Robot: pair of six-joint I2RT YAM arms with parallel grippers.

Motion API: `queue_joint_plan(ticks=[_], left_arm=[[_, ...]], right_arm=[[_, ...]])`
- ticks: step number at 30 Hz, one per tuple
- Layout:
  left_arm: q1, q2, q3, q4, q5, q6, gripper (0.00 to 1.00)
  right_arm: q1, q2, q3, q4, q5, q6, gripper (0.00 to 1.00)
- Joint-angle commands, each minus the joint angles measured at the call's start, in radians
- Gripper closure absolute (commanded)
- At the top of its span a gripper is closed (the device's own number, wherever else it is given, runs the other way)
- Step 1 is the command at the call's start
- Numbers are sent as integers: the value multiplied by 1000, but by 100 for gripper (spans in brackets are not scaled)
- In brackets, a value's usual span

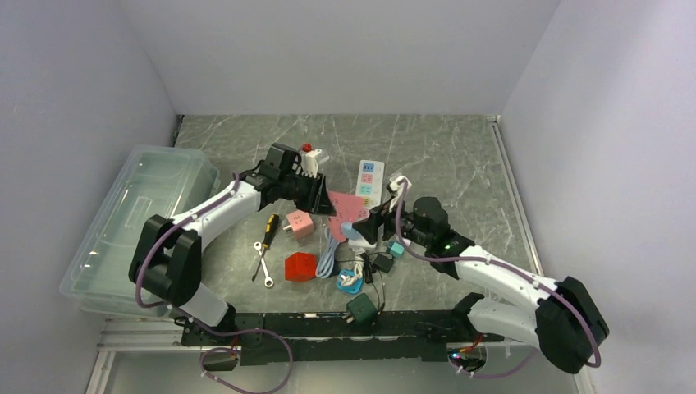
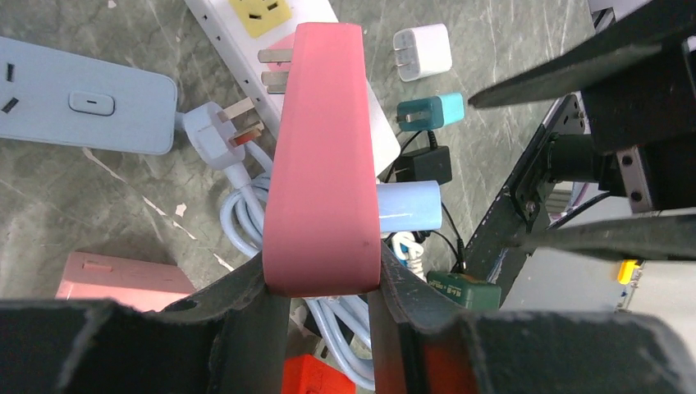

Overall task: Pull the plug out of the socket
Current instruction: Place the plug at the center of the board, then remove the plug from the socket.

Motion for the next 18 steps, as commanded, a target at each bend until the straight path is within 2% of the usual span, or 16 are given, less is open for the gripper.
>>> queue_joint_plan(ticks=[1, 8, 13, 18], left_arm=[[-4, 38, 64, 7, 15, -11, 100], [-4, 55, 72, -6, 6, -8, 100], [-4, 58, 73, -7, -1, -6, 100], [-2, 54, 66, 10, 12, -10, 100]], right_arm=[[48, 72, 56, 128, -14, -50, 27], [128, 167, 51, 140, 105, -78, 28], [145, 210, 53, 154, 101, -75, 31], [151, 268, 67, 173, 91, -49, 45]])
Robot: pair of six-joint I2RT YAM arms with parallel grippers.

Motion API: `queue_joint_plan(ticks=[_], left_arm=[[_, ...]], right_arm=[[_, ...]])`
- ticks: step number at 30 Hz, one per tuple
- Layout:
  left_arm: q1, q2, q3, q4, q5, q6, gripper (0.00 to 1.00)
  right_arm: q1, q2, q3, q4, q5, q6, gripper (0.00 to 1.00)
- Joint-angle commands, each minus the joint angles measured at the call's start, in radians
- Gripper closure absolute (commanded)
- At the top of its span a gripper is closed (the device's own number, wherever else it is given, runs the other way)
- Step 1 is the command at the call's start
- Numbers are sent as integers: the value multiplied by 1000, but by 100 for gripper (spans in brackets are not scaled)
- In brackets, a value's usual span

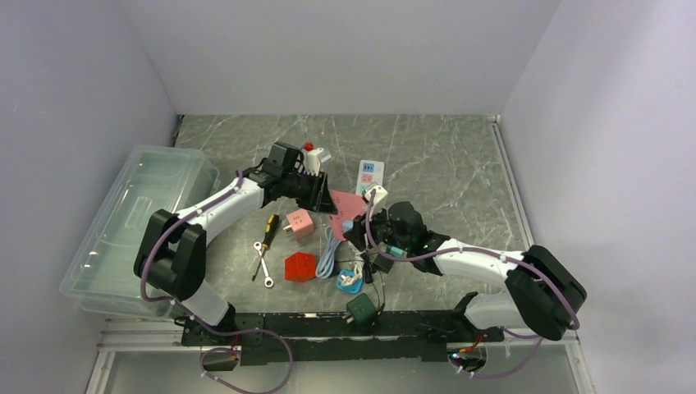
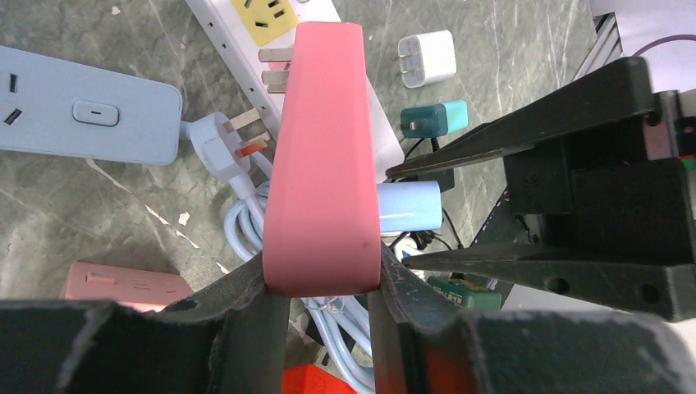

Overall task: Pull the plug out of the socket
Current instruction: Remove the plug from the socket.

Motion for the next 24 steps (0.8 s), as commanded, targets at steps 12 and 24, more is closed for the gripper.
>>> queue_joint_plan(ticks=[12, 24], left_arm=[[-4, -5, 32, 18, 23, 3, 100], [-11, -82, -15, 141, 169, 20, 100]], right_arm=[[14, 63, 53, 101, -3, 26, 84], [-96, 72, 35, 171, -351, 52, 100]])
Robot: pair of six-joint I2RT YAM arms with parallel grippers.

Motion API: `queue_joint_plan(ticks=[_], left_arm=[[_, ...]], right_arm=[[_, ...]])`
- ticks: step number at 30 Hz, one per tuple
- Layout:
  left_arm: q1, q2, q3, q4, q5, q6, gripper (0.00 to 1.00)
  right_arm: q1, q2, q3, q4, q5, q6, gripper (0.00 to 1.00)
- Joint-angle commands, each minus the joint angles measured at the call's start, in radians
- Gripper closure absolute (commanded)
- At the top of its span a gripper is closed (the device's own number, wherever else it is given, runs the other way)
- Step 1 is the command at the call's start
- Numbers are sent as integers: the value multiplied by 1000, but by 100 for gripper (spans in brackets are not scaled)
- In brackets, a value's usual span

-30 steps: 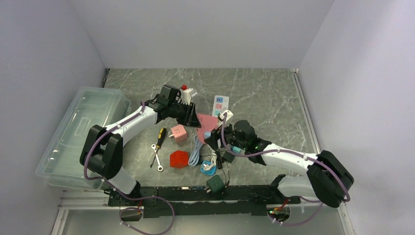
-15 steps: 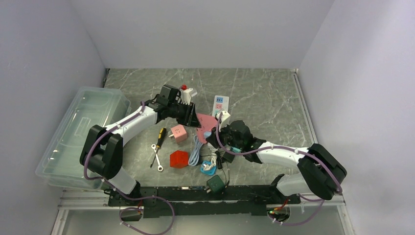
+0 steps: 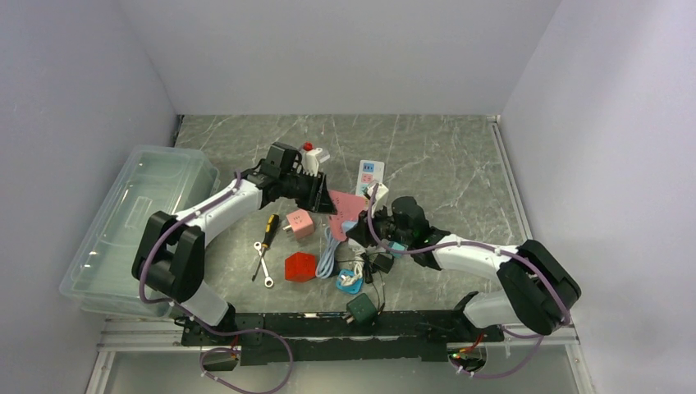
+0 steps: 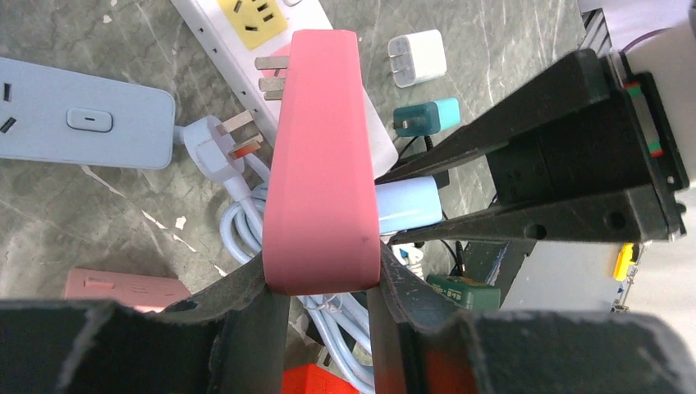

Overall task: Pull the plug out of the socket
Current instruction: Remove the plug from the socket.

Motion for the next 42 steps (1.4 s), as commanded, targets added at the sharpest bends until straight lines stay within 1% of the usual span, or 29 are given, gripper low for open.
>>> queue_joint_plan(ticks=[1, 4, 7, 9, 14, 20, 23, 26, 31, 33, 34, 40, 42], left_arm=[[-17, -73, 2, 115, 140, 15, 100], [-25, -74, 2, 111, 140, 20, 100], [-29, -66, 7, 102, 129, 19, 100], [-31, -61, 8, 98, 107, 11, 100], [-31, -46, 13, 66, 29, -1, 100], [-30, -29, 19, 41, -22, -14, 100], [-30, -22, 23, 34, -31, -14, 100], [-30, -16, 27, 25, -34, -9, 100], [-31, -14, 28, 32, -23, 3, 100], [-31, -13, 32, 23, -21, 15, 100], [-31, -12, 36, 17, -18, 21, 100], [-31, -18, 37, 20, 2, 36, 100], [-31, -19, 39, 19, 8, 41, 100]], right_arm=[[-65, 11, 19, 161, -254, 55, 100], [-92, 5, 10, 175, -255, 74, 100], [-91, 0, 5, 173, -205, 77, 100], [-84, -7, 10, 151, -144, 72, 100], [16, -37, 21, 77, 110, 22, 100], [133, -39, 48, 16, 440, -17, 100], [182, -24, 68, -8, 541, -34, 100], [213, -8, 88, -23, 597, -42, 100], [208, -23, 73, -10, 579, -22, 100], [186, -39, 61, 3, 522, -16, 100], [167, -44, 56, 9, 480, -7, 100], [-11, -42, 19, 79, 99, 79, 100], [-64, -16, 29, 77, 32, 112, 100]])
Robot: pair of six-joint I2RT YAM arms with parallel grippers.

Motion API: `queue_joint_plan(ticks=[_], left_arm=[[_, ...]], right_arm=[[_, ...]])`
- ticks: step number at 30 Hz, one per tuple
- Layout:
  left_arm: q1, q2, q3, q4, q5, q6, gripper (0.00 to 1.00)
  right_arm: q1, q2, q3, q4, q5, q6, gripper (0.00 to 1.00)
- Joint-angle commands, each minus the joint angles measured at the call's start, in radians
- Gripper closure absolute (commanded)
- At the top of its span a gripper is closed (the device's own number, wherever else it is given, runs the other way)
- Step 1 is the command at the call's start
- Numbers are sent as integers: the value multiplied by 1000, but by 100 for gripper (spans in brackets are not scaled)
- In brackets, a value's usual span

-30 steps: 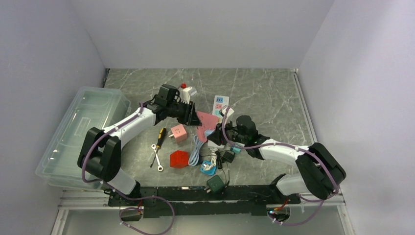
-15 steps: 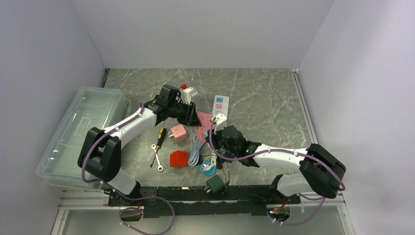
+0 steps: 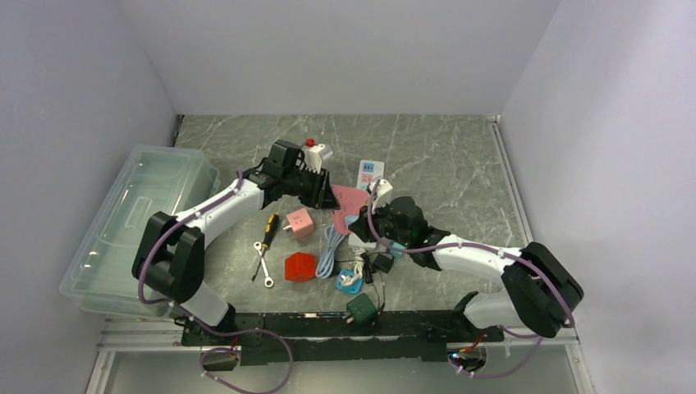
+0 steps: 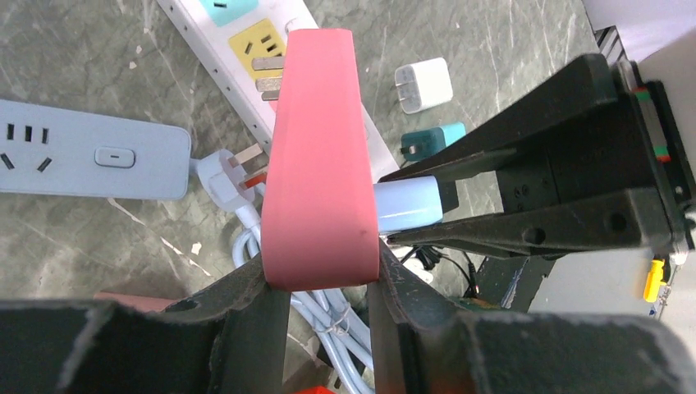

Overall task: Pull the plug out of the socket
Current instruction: Remove the plug from the socket.

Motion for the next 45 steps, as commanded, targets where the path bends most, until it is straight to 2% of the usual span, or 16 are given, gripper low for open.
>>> queue_joint_plan(ticks=[1, 9, 18, 24, 32, 40, 45], left_arm=[[-12, -12, 33, -26, 64, 33, 100], [-11, -20, 33, -35, 40, 30, 100], [-3, -5, 43, -69, -29, 12, 100], [5, -1, 42, -69, -25, 8, 100], [10, -7, 40, -59, -4, 16, 100], [10, -25, 37, -50, 23, 43, 100], [10, -26, 35, -51, 21, 45, 100]], right_arm=[[-116, 17, 18, 109, -188, 75, 100], [-102, 15, 24, 87, -128, 46, 100], [119, -69, -1, 75, 344, -77, 100], [186, -26, 38, 42, 454, -105, 100], [165, -46, 21, 54, 425, -67, 100], [-71, -113, -60, 123, 52, 46, 100], [-89, -102, -53, 122, 2, 49, 100]])
